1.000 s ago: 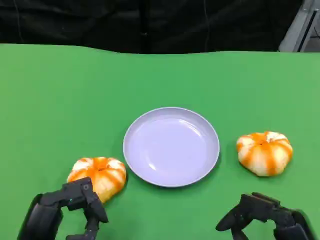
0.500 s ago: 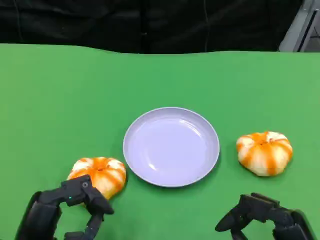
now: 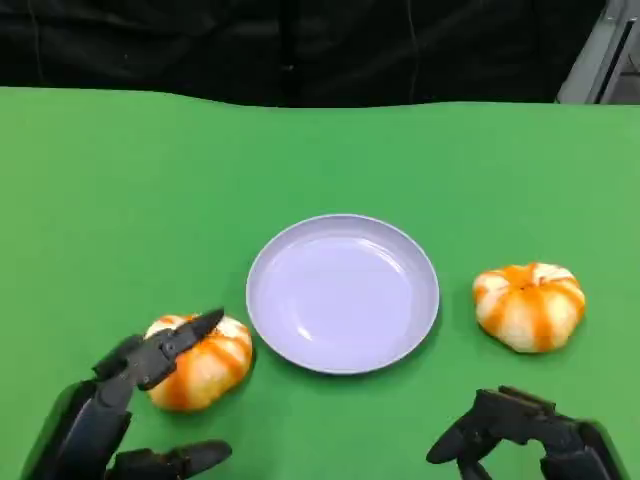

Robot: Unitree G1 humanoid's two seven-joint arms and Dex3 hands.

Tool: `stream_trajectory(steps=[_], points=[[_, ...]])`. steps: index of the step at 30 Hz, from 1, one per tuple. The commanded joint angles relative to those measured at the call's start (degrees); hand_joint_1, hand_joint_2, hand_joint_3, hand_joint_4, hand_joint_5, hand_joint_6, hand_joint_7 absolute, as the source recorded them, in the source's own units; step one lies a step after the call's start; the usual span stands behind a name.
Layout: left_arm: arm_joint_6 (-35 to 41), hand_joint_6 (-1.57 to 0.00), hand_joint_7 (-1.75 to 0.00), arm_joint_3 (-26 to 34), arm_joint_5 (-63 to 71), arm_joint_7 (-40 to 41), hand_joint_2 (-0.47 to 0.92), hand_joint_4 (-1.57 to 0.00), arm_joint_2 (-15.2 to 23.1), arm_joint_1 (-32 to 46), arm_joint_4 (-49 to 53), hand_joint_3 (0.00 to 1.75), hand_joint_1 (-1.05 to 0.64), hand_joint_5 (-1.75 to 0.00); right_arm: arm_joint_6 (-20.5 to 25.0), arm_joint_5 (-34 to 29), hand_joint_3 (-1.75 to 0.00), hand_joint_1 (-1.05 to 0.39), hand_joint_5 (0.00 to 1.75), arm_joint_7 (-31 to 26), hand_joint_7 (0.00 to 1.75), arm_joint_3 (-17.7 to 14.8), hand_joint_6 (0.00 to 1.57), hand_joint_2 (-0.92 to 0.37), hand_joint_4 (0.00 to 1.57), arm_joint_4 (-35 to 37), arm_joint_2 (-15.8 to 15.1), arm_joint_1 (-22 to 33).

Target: Grasp the bread from the table and place it into the plate.

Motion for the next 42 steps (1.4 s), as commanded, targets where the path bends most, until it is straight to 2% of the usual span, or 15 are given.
stream_trajectory(steps=[1,5,12,20,25,30,35,37,38,40,42], points=[[6.98,-0.15,-0.01,-0.06,7.28,2.38,0.91,-0.01,2.13,0.42,-4.85,0.02,-0.50,-0.52,0.11,-0.38,-1.28,-0.05,1.38,-0.74,1.07,0.53,0.84,-0.32,0.79,-0.10,0.29,-0.58],[15.63,-0.17,-0.02,-2.14,14.69,1.94,0.92,-0.02,2.61,-1.13,-9.39,0.02,-0.50,-0.53,1.12,-0.68,-1.28,-0.05,1.39,-0.83,1.08,0.88,0.84,-0.32,0.79,-0.23,0.77,-1.00],[31.61,-0.27,-0.04,-9.44,28.94,-1.79,0.92,-0.13,3.70,-8.07,-12.09,0.03,-0.65,-0.54,2.60,-0.95,-1.30,-0.07,1.40,-0.89,1.08,1.26,0.84,-0.31,0.79,-1.20,1.03,-0.79],[43.91,-0.32,-0.03,-17.26,37.76,-6.51,0.92,-0.24,4.59,-15.36,-8.05,0.01,-0.52,-0.49,2.25,-0.56,-1.29,-0.07,1.40,-0.88,1.07,1.00,0.84,-0.31,0.79,-2.03,0.46,-0.09],[48.19,-0.36,-0.01,-20.83,39.26,-7.55,0.90,-0.34,5.08,-18.98,-2.79,0.00,-0.46,-0.37,2.20,-0.21,-1.28,-0.07,1.39,-0.67,1.07,0.94,0.84,-0.32,0.79,-2.34,0.29,0.22],[51.48,-0.40,-0.02,-23.50,39.09,-8.48,0.89,-0.42,5.58,-22.01,2.50,0.00,-0.45,-0.34,2.38,0.05,-1.27,-0.06,1.39,-0.40,1.07,1.06,0.84,-0.33,0.79,-2.57,0.20,0.38],[50.13,-0.45,-0.03,-24.30,35.64,-6.26,0.89,-0.50,6.32,-22.85,6.16,0.00,-0.43,-0.36,2.38,-0.34,-1.28,-0.06,1.40,-0.58,1.07,1.15,0.84,-0.32,0.79,-2.68,0.27,0.41],[46.14,-0.53,-0.03,-23.71,32.77,-2.44,0.88,-0.58,6.85,-22.51,7.47,0.00,-0.35,-0.49,2.37,-0.42,-1.27,-0.07,1.40,-0.67,1.07,1.17,0.84,-0.32,0.79,-2.66,0.33,0.40],[43.50,-0.68,-0.05,-23.14,31.00,0.41,0.87,-0.62,7.02,-22.12,8.23,0.00,-0.26,-0.86,2.39,-0.49,-1.27,-0.07,1.41,-0.75,1.07,1.16,0.84,-0.32,0.79,-2.65,0.37,0.39],[37.97,-0.97,-0.10,-22.48,28.22,6.48,0.91,-0.69,7.70,-21.57,10.07,0.06,-0.18,-1.43,2.52,-0.47,-1.27,-0.07,1.41,-0.72,1.07,1.10,0.84,-0.33,0.79,-2.62,0.37,0.42],[33.98,-1.16,-0.19,-22.34,26.73,10.65,0.91,-0.78,8.60,-21.25,11.13,0.21,-0.15,-1.65,2.53,-0.32,-1.27,-0.07,1.41,-0.64,1.07,1.05,0.84,-0.33,0.78,-2.56,0.31,0.42]])
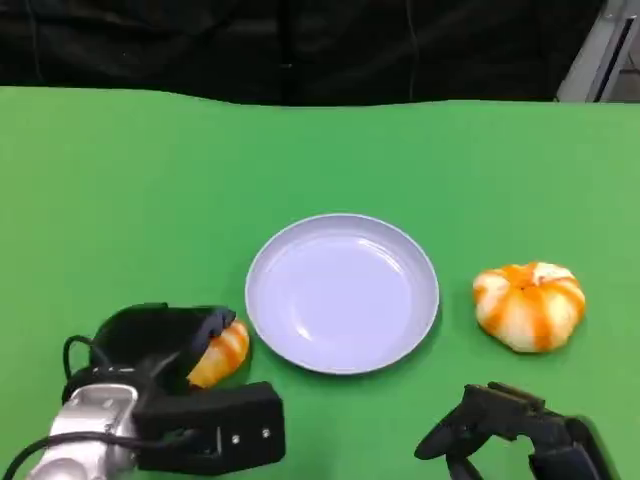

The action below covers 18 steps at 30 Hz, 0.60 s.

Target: Grasp the bread from the table and place it into the plate.

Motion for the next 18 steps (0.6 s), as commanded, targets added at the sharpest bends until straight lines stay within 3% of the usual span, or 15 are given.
stream_trajectory(steps=[1,4,6,8,18], points=[[-8.44,-1.17,-0.40,0.50,-3.65,8.60,0.83,-0.81,2.65,1.86,2.68,0.43,-0.15,-1.70,0.10,0.67,-1.27,-0.07,1.40,-0.19,1.07,-0.46,0.84,-0.33,0.78,-0.65,-0.55,0.28],[-11.22,-0.90,-1.24,1.13,-4.77,12.12,0.58,-0.85,3.51,3.37,0.84,0.96,-0.14,-1.74,-0.22,0.72,-1.27,-0.07,1.39,-0.30,1.06,-0.57,0.84,-0.33,0.78,-0.35,-0.68,0.06],[-12.20,-0.79,-1.50,1.85,-5.28,13.94,0.50,-0.85,3.69,4.43,-0.51,1.08,-0.13,-1.75,-0.39,0.75,-1.27,-0.07,1.39,-0.40,1.06,-0.64,0.84,-0.33,0.78,-0.02,-0.73,-0.19],[-12.50,-0.74,-1.57,2.44,-5.17,15.84,0.45,-0.85,3.70,5.35,-1.69,1.13,-0.12,-1.75,-0.41,0.81,-1.27,-0.07,1.39,-0.39,1.06,-0.68,0.84,-0.33,0.78,0.22,-0.80,-0.38],[-20.55,-0.79,-1.57,3.65,-3.96,30.33,0.29,-0.92,4.23,6.07,-0.20,1.35,-0.04,-1.75,-0.27,0.76,-1.27,-0.08,1.39,-0.46,1.06,-0.64,0.84,-0.33,0.79,1.11,-0.83,-1.12]])
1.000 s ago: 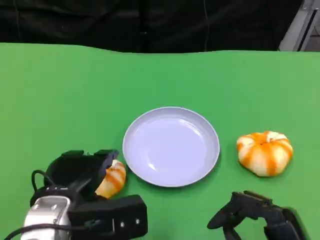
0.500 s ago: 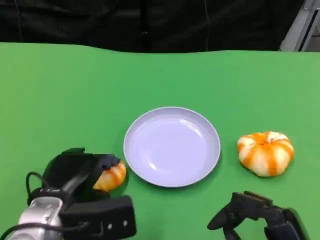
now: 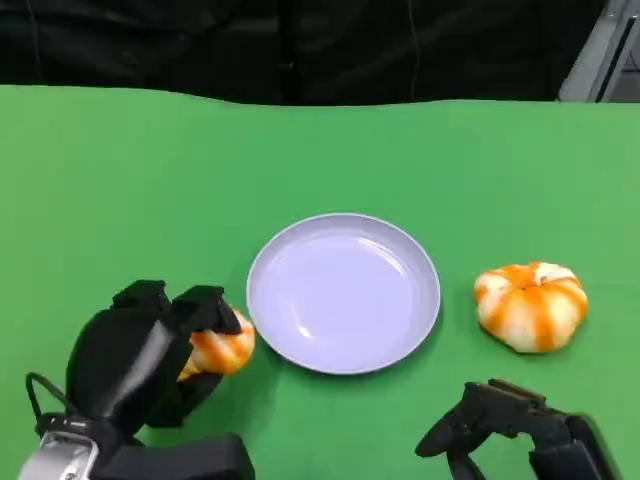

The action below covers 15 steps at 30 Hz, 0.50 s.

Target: Grasp the bread from the table and place it into the plate.

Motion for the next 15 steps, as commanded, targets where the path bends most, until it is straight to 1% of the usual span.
stream_trajectory(steps=[1,8,12,15], points=[[-3.05,-0.81,-1.57,0.63,1.42,6.50,0.27,-0.92,1.52,-0.21,1.09,1.37,-0.04,-1.75,-0.31,0.65,-1.27,-0.08,1.39,-0.50,1.06,-0.49,0.84,-0.33,0.79,0.60,-0.56,-0.42],[-7.65,-0.82,-1.58,0.35,2.01,11.56,0.25,-0.96,1.85,-0.99,1.78,1.42,-0.03,-1.75,0.12,0.10,-1.27,-0.08,1.39,-0.77,1.06,-0.34,0.84,-0.33,0.79,0.63,-0.34,-0.54],[-8.32,-0.82,-1.57,-0.03,1.34,9.91,0.26,-0.94,1.02,-2.15,1.45,1.45,-0.05,-1.75,0.35,-0.26,-1.27,-0.09,1.39,-0.79,1.06,-0.32,0.84,-0.33,0.79,0.50,-0.35,-0.51],[-8.39,-0.84,-1.55,-1.10,1.26,8.64,0.22,-0.94,-0.39,-4.39,1.67,1.47,-0.06,-1.75,0.54,-0.23,-1.26,-0.08,1.38,-0.73,1.06,-0.27,0.84,-0.33,0.80,0.48,-0.31,-0.43]])
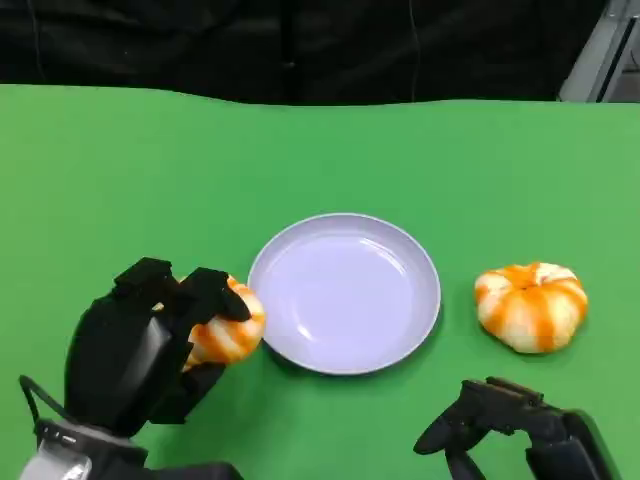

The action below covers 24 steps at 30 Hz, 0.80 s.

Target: Grasp the bread from the table and place it into the plate.

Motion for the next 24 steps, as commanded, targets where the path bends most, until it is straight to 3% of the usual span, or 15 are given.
stream_trajectory(steps=[1,9,14,23,24], points=[[-0.50,-0.83,-1.58,-1.37,-0.26,-1.42,0.21,-0.95,-1.38,-4.21,0.84,1.49,-0.06,-1.75,0.43,0.26,-1.26,-0.08,1.38,-0.52,1.06,-0.31,0.85,-0.32,0.80,-0.07,-0.30,0.23],[-1.42,-0.76,-1.71,-4.58,-0.72,-2.07,0.22,-0.94,-4.63,-10.55,6.70,1.50,-0.10,-1.75,0.38,0.01,-1.25,-0.08,1.38,-0.78,1.06,-0.17,0.85,-0.33,0.81,-0.26,-0.32,0.61],[-1.74,-0.79,-1.64,-6.62,-1.05,-2.69,0.26,-0.92,-7.78,-16.11,12.89,1.41,-0.11,-1.75,0.51,-0.72,-1.24,-0.08,1.38,-1.03,1.05,0.08,0.85,-0.33,0.81,-0.60,-0.27,1.04],[-0.55,-0.74,-1.70,-9.42,0.44,1.45,0.28,-0.93,-11.87,-23.03,22.96,1.32,-0.11,-1.75,1.13,-1.76,-1.24,-0.10,1.35,-1.39,1.03,0.61,0.86,-0.33,0.82,-1.73,0.24,1.94],[-0.50,-0.78,-1.62,-9.69,0.53,2.00,0.28,-0.92,-12.21,-23.45,23.88,1.32,-0.12,-1.75,1.12,-1.86,-1.24,-0.10,1.35,-1.46,1.03,0.62,0.86,-0.33,0.82,-1.77,0.24,1.96]])
